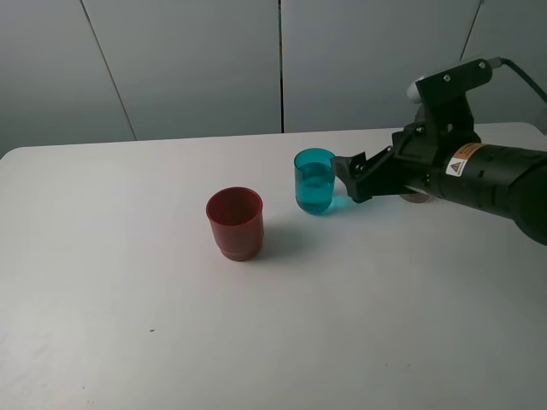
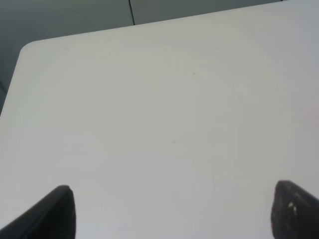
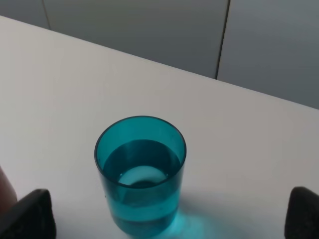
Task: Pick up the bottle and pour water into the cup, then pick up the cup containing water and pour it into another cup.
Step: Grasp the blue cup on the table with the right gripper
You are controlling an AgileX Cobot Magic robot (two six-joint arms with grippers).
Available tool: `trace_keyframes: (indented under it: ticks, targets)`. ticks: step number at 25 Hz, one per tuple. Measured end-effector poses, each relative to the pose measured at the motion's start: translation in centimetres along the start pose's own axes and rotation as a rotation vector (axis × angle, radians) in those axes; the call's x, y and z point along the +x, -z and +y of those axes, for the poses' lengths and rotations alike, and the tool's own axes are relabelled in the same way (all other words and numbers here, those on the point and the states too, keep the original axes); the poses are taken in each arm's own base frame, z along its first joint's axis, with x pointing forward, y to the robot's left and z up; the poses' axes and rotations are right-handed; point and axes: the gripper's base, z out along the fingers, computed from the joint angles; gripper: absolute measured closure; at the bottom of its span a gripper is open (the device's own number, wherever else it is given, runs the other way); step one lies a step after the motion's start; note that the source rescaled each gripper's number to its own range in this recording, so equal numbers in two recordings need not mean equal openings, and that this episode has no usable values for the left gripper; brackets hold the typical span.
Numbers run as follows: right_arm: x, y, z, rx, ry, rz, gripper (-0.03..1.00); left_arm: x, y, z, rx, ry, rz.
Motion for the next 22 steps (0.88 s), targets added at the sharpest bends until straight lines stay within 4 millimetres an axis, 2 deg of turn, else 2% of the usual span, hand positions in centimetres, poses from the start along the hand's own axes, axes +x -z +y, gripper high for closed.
trace_keyframes:
  ticks: [8,22]
  targets:
    - [4.1,-3.1,0.6,-0.052,0.028,0.036,-0.03,0.0,0.0,0.0,0.0,0.0,0.0]
    - [7.3,-5.3,0.9,-0.073,0.014,-0.065,-0.03,0.0,0.0,0.0,0.0,-0.002,0.0]
